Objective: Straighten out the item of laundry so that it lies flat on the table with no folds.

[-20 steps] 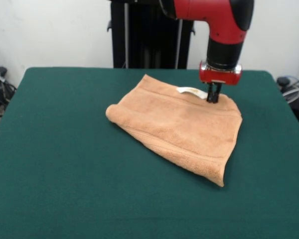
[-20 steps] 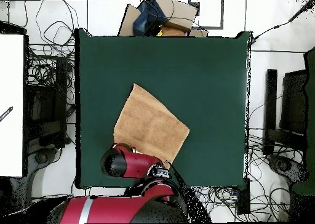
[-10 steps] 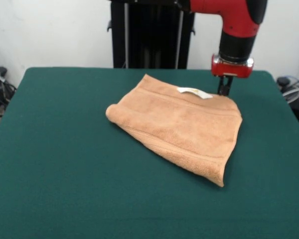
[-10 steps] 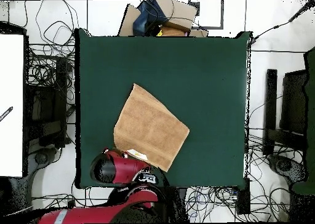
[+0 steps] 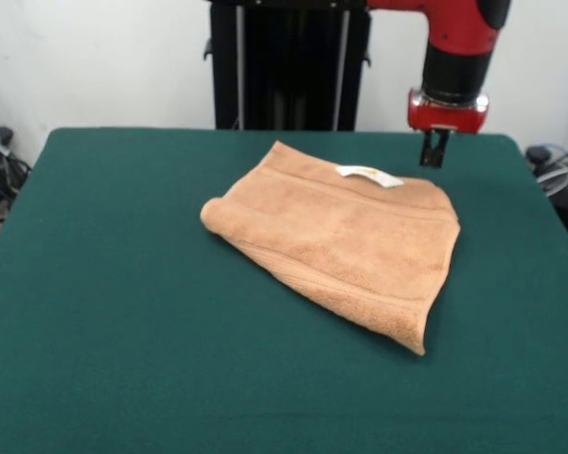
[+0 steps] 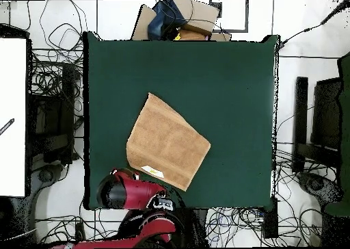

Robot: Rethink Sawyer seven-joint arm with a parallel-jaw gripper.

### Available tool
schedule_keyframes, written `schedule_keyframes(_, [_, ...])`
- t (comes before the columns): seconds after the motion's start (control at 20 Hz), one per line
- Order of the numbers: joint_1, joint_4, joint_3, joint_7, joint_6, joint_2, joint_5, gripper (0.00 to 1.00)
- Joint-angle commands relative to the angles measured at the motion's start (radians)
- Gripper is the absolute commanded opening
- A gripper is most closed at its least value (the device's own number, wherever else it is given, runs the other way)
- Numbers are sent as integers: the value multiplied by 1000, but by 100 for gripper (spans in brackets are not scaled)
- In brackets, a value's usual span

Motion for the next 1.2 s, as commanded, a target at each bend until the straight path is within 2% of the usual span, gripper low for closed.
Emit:
schedule_keyframes(0.05, [-24,26,52,287,119,-157,112,0])
schedule_keyframes(0.2, [-23,15,38,270,175,-188,132,0])
schedule_keyframes(0.45, [27,-24,-37,264,224,-217,169,0])
schedule_keyframes(0.6, [12,-44,-45,249,248,-215,178,0])
schedule_keyframes(0.9, [-9,-89,-59,213,238,-163,177,0])
schedule_keyframes(1.2, [-91,-119,-6,171,176,-74,147,0])
